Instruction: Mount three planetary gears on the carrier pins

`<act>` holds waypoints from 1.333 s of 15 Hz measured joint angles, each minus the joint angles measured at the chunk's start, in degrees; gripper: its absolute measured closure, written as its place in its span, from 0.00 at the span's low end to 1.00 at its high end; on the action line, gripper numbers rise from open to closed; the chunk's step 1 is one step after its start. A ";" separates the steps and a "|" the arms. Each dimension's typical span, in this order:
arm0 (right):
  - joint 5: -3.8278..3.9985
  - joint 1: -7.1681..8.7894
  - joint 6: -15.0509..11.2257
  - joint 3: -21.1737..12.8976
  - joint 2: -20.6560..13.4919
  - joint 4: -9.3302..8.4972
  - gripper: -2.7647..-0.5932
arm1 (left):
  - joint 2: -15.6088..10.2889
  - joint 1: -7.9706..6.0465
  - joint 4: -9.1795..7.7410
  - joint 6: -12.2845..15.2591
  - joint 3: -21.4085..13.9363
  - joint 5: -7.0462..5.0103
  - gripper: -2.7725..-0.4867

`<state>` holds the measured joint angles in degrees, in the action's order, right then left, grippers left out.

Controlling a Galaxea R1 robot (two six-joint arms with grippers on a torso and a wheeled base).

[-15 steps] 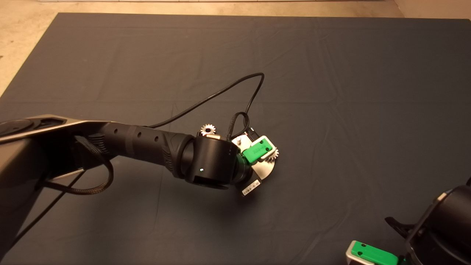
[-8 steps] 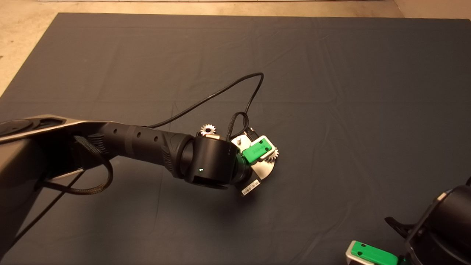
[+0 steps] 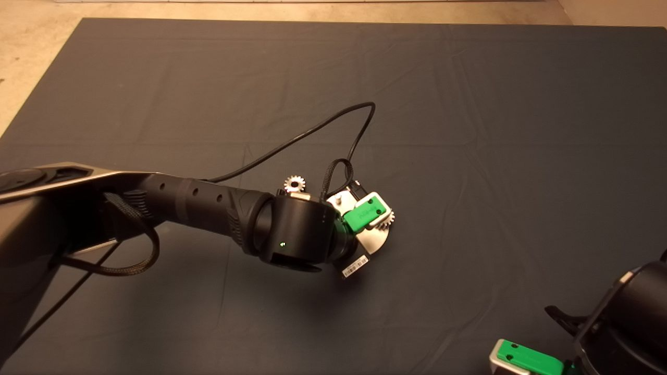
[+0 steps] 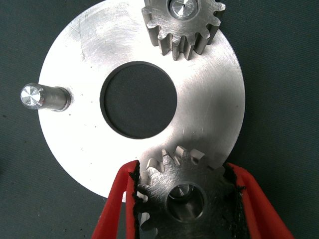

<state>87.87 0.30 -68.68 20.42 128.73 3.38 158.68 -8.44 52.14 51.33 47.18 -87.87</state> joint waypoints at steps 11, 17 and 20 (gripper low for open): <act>0.00 0.00 0.00 0.00 0.02 0.00 0.40 | 0.00 -0.02 0.01 0.29 -0.05 0.02 0.73; 0.00 0.00 0.00 0.00 0.02 0.00 0.40 | 0.02 0.00 0.00 0.29 -0.14 0.24 0.64; 0.00 0.00 0.00 0.00 0.02 0.00 0.40 | 0.02 -0.10 0.00 0.26 -0.14 0.24 0.64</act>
<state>87.87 0.30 -68.68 20.42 128.74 3.38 158.71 -8.53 52.14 51.59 47.04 -87.63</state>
